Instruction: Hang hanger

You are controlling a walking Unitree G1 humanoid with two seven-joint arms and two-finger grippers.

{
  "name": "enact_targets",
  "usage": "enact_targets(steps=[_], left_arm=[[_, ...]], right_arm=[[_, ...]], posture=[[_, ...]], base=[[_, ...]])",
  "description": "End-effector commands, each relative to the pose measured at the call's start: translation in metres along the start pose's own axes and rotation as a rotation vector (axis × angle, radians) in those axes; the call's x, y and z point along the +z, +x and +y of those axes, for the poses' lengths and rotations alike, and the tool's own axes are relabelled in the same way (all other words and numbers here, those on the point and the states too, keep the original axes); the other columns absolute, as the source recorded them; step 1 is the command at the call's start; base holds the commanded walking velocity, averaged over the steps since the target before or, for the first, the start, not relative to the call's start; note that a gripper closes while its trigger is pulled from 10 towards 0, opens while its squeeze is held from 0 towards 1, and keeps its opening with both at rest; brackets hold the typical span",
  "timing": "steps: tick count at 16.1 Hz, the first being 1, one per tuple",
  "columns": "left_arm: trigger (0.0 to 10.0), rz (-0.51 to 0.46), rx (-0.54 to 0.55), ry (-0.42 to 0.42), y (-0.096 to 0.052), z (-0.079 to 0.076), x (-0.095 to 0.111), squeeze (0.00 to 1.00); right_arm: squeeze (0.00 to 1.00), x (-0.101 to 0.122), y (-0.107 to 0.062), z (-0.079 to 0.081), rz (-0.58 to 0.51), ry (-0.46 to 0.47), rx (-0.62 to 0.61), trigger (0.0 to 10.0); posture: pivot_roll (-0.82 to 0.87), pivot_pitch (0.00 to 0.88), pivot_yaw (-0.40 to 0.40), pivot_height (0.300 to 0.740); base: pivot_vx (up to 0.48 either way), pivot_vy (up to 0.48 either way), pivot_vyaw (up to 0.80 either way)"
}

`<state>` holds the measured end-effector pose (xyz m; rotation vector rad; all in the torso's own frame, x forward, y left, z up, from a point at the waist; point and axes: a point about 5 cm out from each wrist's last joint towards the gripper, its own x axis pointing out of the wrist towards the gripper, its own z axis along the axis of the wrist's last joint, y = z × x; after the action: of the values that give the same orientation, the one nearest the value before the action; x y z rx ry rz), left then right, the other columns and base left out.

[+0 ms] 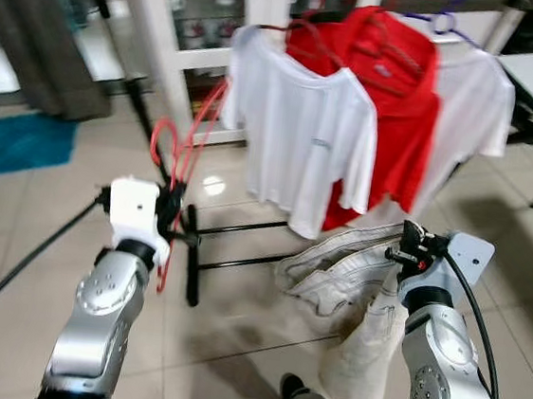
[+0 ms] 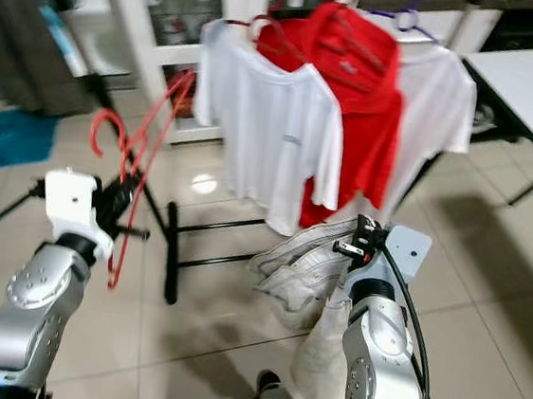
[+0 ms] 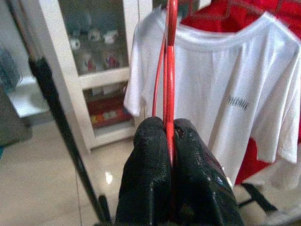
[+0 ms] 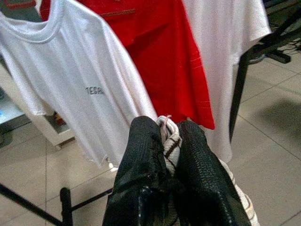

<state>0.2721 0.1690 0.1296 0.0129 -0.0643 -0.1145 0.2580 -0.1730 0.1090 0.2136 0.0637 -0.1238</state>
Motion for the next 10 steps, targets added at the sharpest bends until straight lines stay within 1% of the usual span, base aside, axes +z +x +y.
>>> enact_targets(steps=[1,2,3,4,5,6,7,9,10], left_arm=[[10.0,-0.013,0.031,-0.003,0.000,0.004,0.002,0.00],[10.0,-0.048,0.035,-0.013,0.001,0.006,0.007,0.00],[10.0,-0.044,-0.015,-0.029,0.003,0.006,0.010,0.00],[10.0,0.007,-0.104,-0.025,0.001,0.005,0.006,0.00],[10.0,0.068,-0.150,-0.022,-0.002,0.006,-0.002,0.00],[10.0,0.069,-0.152,-0.024,-0.003,0.005,-0.003,0.00],[10.0,0.082,-0.153,-0.056,-0.004,0.003,-0.005,0.00],[10.0,0.089,-0.163,-0.062,-0.005,0.002,-0.006,0.00],[10.0,0.070,-0.158,-0.098,-0.004,0.000,-0.005,0.00]], right_arm=[[0.00,0.013,0.002,0.005,-0.079,0.015,0.016,10.0],[0.00,0.012,0.003,0.003,-0.078,0.015,-0.005,10.0],[0.00,0.009,0.003,0.003,-0.029,0.044,-0.010,10.0],[0.00,0.008,0.003,0.008,0.000,0.073,0.059,10.0],[0.00,0.007,0.002,0.009,0.006,0.076,0.084,10.0],[0.00,0.007,0.001,0.009,0.006,0.076,0.081,10.0],[0.00,0.003,0.001,0.006,0.024,-0.019,0.071,10.0],[0.00,0.006,0.002,0.008,0.003,0.020,0.064,10.0],[0.00,0.009,0.003,0.015,-0.002,0.047,0.113,10.0]], posture=[[-0.08,0.128,0.066,0.740],[-0.08,0.125,0.064,0.740],[-0.08,0.124,0.064,0.740],[-0.08,0.122,0.065,0.740],[-0.08,0.121,0.066,0.740],[-0.08,0.119,0.067,0.740],[-0.08,0.116,0.067,0.740],[-0.08,0.113,0.067,0.740],[-0.08,0.110,0.061,0.740]], base=[[0.000,0.000,-0.80],[0.000,0.000,-0.80],[0.000,0.000,-0.80],[0.000,0.000,-0.80],[0.000,0.000,-0.80],[0.000,0.000,-0.80],[0.000,0.000,-0.80],[0.000,0.000,-0.80],[0.000,0.000,-0.80]])
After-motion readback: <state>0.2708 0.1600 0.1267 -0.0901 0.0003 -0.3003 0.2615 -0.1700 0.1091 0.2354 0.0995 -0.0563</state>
